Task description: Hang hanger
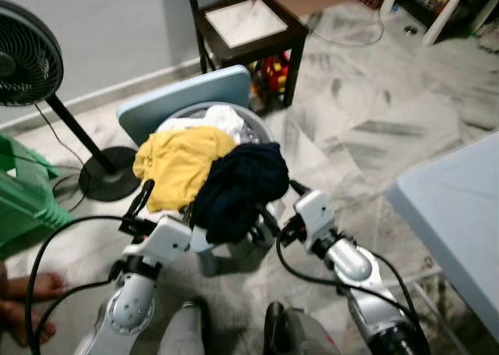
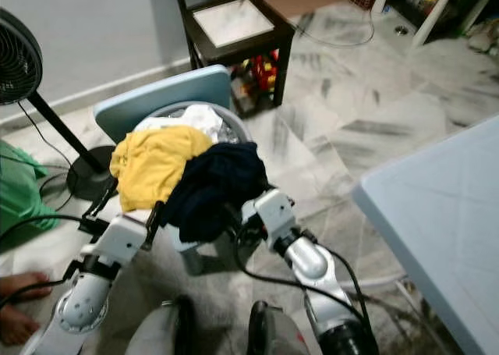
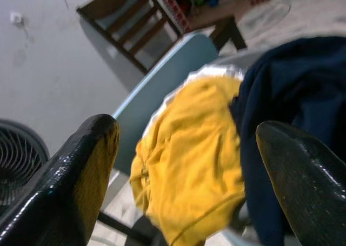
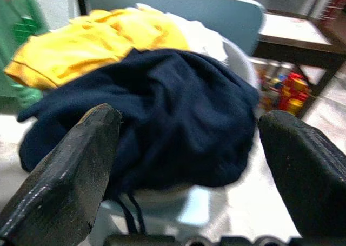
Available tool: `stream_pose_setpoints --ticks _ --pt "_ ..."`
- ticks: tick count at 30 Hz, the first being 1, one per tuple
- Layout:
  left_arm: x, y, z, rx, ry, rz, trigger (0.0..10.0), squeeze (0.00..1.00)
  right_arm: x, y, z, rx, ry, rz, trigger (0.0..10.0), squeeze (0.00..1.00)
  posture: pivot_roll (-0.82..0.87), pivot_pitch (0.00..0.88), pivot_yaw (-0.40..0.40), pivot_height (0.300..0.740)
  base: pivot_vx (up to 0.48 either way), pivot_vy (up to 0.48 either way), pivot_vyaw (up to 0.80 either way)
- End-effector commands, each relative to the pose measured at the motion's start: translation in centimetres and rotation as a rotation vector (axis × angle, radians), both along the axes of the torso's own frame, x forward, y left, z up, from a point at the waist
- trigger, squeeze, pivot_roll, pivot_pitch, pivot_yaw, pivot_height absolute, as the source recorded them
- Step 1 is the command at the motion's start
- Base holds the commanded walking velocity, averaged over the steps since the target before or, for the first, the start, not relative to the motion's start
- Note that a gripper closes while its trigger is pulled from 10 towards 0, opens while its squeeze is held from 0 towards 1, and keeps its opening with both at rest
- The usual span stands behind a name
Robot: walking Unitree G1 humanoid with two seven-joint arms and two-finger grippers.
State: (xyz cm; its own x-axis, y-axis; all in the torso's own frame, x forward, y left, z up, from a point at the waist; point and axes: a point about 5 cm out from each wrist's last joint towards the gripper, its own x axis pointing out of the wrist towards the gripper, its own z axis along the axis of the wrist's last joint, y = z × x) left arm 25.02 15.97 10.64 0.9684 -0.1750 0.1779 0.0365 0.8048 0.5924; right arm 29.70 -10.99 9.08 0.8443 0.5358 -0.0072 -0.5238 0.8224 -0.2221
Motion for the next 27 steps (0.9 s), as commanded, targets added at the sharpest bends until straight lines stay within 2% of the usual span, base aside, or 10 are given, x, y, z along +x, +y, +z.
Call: stream_pose_setpoints --ticks 1,6,7,8,9,13,16,19,24,27 --pt "0.0 1.1 -0.5 0.01 0.034 0.039 10.0 0.0 -0.6 0.5 -1.1 0.02 0.045 0.005 10.0 0.0 0.17 0.267 -0.025 0.74 0.0 0.0 0.0" --pt "0.5 1.6 -0.2 -0.037 0.046 0.064 10.0 0.0 -0.8 0.8 -1.5 0.051 0.068 -0.004 10.0 0.0 0.19 0.266 -0.023 0.74 0.0 0.0 0.0" --pt "0.7 1.7 -0.2 -0.096 0.064 0.077 10.0 0.0 -0.8 0.9 -1.6 0.065 0.077 -0.012 10.0 0.0 0.2 0.269 -0.024 0.74 0.0 0.0 0.0" --pt "0.7 1.7 -0.2 -0.096 0.064 0.077 10.0 0.0 -0.8 0.9 -1.6 0.065 0.077 -0.012 10.0 0.0 0.2 0.269 -0.024 0.74 0.0 0.0 0.0" --pt "1.2 2.0 -0.2 -0.199 0.097 0.111 10.0 0.0 -0.8 1.0 -1.8 0.08 0.09 -0.023 10.0 0.0 0.2 0.273 -0.024 0.74 0.0 0.0 0.0" --pt "2.0 2.6 -0.6 -0.36 0.148 0.17 10.0 0.0 -1.0 1.1 -2.0 0.092 0.104 -0.028 10.0 0.0 0.2 0.282 -0.025 0.74 0.0 0.0 0.0" --pt "2.5 3.0 -1.2 -0.407 0.182 0.195 10.0 0.0 -1.1 0.9 -2.3 0.091 0.116 -0.037 10.0 0.0 0.2 0.292 -0.03 0.74 0.0 0.0 0.0" --pt "3.2 3.1 -1.7 -0.399 0.198 0.192 10.0 0.0 -1.0 0.7 -2.4 0.08 0.124 -0.043 10.0 0.0 0.18 0.305 -0.034 0.74 0.0 0.0 0.0" --pt "4.3 2.2 -2.2 -0.277 0.204 0.131 10.0 0.0 -0.9 0.6 -2.1 0.075 0.12 -0.047 10.0 0.0 0.15 0.328 -0.032 0.74 0.0 0.0 0.0" --pt "4.7 1.0 -3.0 -0.163 0.246 0.055 10.0 0.0 -0.9 0.6 -1.9 0.084 0.115 -0.055 10.0 0.0 0.13 0.335 -0.024 0.74 0.0 0.0 0.0"
